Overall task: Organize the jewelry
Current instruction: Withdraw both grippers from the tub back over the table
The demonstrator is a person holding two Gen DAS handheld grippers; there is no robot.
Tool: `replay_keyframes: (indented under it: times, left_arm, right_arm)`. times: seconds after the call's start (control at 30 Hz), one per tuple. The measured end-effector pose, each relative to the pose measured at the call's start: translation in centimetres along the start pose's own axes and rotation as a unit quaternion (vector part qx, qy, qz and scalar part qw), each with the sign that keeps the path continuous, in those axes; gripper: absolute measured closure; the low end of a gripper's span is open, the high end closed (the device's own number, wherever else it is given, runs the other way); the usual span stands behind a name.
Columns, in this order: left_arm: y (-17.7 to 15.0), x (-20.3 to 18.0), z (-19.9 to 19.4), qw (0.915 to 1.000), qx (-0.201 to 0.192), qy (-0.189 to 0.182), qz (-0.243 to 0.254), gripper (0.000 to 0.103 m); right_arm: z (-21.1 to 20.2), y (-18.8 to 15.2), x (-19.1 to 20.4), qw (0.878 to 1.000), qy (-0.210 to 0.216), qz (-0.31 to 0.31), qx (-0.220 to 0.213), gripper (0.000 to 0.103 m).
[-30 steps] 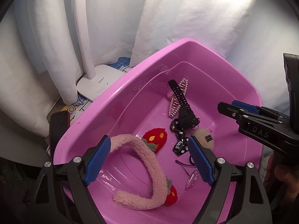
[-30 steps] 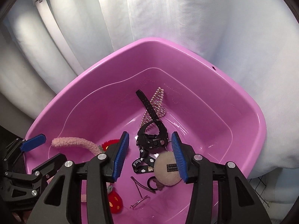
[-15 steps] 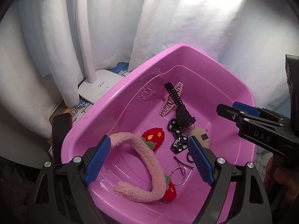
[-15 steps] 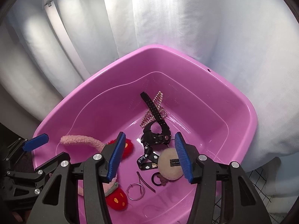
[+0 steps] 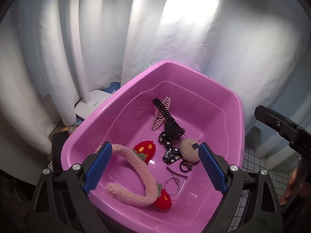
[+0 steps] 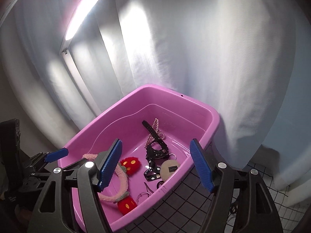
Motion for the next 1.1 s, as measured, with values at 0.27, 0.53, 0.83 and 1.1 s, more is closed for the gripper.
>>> replay_keyframes:
  times: [0.27,0.53,0.83,1.1]
  left_arm:
    - [-0.4,-6.3,-2.5,0.9989,-0.028,-0.029,0.026,0.008]
    - [-3.1,-14.1,-4.4,0.9978,-0.028,-0.044,0.041,0.007]
    - [-8.7,-23.4,-2.8,0.9971,0.012,-0.049,0.058,0.007]
    - [-13.3,-25.5,-2.2,0.9990,0.035,0.010,0.026,0.007]
  right_arm:
    - [-6.3,-2.1,-10.7,0.996,-0.059,0.060,-0.031,0.032]
    - [-10.1,-8.7,-19.9,0.991,-0.088,0.096,-0.001,0.031]
    - [-12.1,-14.4,-24.9,0.993,-0.069,0.091,0.034,0.031]
    - [-11.4,-14.8,-27.3,0.996,-0.037,0.065,0.048,0.031]
Point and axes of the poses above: each gripper's, at about its wrist camera, not at the fingertips, and z roughly the way its jaws point, x to its left, y to its top, the point moved 10 cm from there along z, roughly the way its jaws point, and after that the axes turned 11 degrees about z, right-handed, at the moved point
